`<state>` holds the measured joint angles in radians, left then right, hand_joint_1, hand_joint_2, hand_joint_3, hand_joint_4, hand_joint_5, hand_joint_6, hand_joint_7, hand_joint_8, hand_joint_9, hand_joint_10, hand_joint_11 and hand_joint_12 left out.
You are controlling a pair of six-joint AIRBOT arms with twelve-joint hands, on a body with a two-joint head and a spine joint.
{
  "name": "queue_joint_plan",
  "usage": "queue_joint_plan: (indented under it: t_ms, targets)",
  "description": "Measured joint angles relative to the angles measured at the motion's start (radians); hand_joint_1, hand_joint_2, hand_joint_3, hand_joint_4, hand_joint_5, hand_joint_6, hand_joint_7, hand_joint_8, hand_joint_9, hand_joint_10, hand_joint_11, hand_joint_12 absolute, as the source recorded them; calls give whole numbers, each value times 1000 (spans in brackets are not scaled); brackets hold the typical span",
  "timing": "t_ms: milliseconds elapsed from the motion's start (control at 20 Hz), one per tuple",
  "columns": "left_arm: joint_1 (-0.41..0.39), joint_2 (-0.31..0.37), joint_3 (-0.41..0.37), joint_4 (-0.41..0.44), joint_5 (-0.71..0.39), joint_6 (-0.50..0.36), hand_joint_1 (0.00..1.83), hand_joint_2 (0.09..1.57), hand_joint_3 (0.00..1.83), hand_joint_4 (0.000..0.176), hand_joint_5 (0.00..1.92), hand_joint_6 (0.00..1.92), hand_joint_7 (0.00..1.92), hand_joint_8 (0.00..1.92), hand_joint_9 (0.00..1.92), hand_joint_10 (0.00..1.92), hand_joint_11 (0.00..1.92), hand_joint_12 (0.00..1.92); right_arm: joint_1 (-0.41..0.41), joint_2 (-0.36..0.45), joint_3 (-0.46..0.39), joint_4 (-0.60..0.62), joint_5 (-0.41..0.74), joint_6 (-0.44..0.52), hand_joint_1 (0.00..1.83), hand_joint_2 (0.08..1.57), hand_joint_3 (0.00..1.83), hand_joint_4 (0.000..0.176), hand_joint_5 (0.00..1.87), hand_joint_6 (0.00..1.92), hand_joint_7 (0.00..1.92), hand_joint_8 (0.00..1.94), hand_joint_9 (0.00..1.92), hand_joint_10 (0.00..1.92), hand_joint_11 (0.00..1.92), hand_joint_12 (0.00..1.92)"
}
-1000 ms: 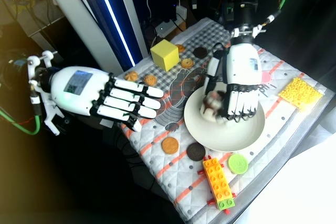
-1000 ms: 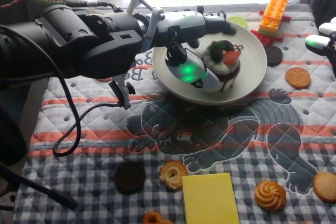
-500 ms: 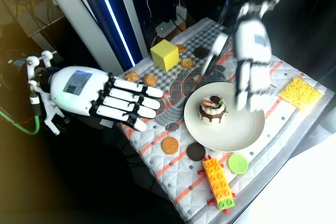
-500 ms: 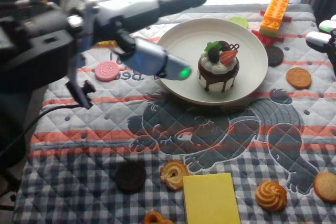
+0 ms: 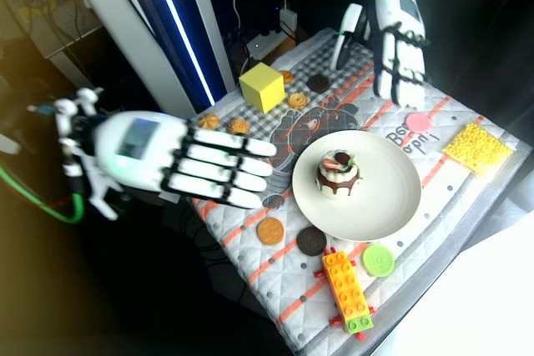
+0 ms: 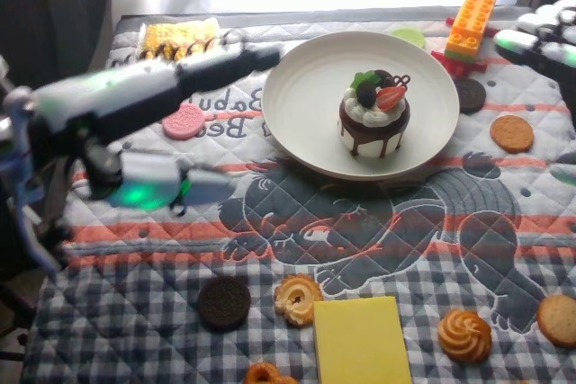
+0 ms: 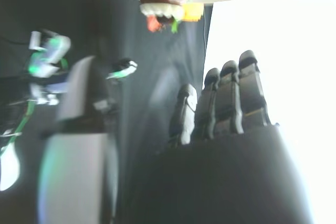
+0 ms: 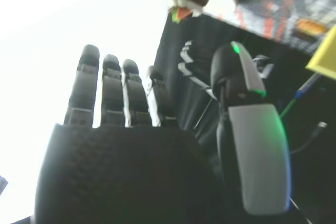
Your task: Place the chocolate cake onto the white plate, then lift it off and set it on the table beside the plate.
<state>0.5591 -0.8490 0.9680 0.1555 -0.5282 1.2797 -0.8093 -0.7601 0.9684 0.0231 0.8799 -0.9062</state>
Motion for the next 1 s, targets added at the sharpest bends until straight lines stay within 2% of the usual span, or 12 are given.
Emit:
queue_joint_plan:
  t_ms: [150, 250, 300, 350, 500, 550, 600, 700, 850, 900, 950, 1000]
  targets:
    - [75, 47, -27, 25, -69, -72, 803, 1271, 2, 0, 191, 35, 235, 31, 198, 51, 0, 987, 157, -105, 82, -58, -141, 1, 744, 1237, 0, 2, 0, 0, 29, 8, 105, 123, 0, 1121]
    - [106, 53, -32, 17, -92, -74, 805, 1270, 1, 0, 197, 34, 232, 25, 194, 48, 0, 1003, 217, -171, 130, -82, -226, 1, 733, 1244, 1, 4, 0, 0, 31, 5, 91, 141, 0, 1178]
    - [113, 53, -34, 5, -94, -74, 845, 1271, 1, 0, 192, 23, 216, 12, 142, 22, 0, 646, 245, -205, 155, -92, -274, 1, 751, 1261, 3, 36, 0, 0, 5, 0, 17, 153, 0, 1301]
    - [118, 53, -34, -3, -101, -75, 856, 1282, 0, 2, 199, 13, 204, 2, 138, 16, 0, 527, 273, -241, 180, -104, -321, 1, 818, 1243, 0, 10, 0, 0, 0, 0, 31, 119, 0, 1418]
    - [118, 53, -34, -10, -116, -76, 852, 1281, 0, 0, 232, 14, 227, 7, 154, 20, 0, 569, 306, -296, 227, -109, -377, 0, 758, 1190, 0, 12, 0, 0, 0, 0, 3, 85, 0, 1323]
    - [118, 53, -33, -10, -116, -76, 853, 1281, 0, 0, 234, 10, 237, 8, 176, 29, 0, 678, 318, -319, 245, -104, -400, -1, 871, 1148, 2, 5, 0, 0, 0, 0, 0, 7, 0, 755]
    - [118, 51, -33, -13, -116, -76, 843, 1279, 0, 0, 242, 10, 250, 10, 197, 38, 0, 781, 323, -331, 254, -102, -415, -8, 914, 1150, 7, 16, 0, 0, 0, 0, 0, 1, 0, 650]
    - [118, 44, -31, -17, -119, -77, 818, 1274, 0, 2, 206, 1, 206, 0, 182, 30, 0, 756, 344, -363, 274, -104, -449, -22, 1002, 1164, 2, 8, 0, 0, 0, 0, 38, 14, 0, 1095]
    - [118, 42, -29, -18, -118, -76, 827, 1278, 0, 0, 169, 1, 177, 1, 163, 16, 0, 566, 354, -400, 304, -105, -487, -34, 994, 1160, 0, 12, 0, 0, 0, 0, 84, 29, 0, 1207]
    - [118, 42, -26, -21, -119, -76, 853, 1265, 0, 0, 201, 12, 196, 7, 185, 24, 0, 783, 365, -416, 317, -105, -517, -35, 1009, 1152, 0, 0, 84, 22, 83, 16, 220, 75, 0, 1255]
    - [118, 40, -25, -24, -118, -77, 867, 1271, 0, 1, 204, 10, 188, 3, 186, 25, 0, 885, 371, -427, 329, -106, -527, -37, 1079, 1177, 0, 0, 383, 186, 482, 206, 411, 357, 8, 1488]
    - [118, 39, -24, -23, -119, -77, 865, 1273, 0, 1, 209, 9, 186, 2, 197, 31, 0, 985, 378, -432, 332, -106, -533, -37, 1135, 1255, 1, 0, 549, 1178, 723, 1188, 479, 1100, 241, 1823]
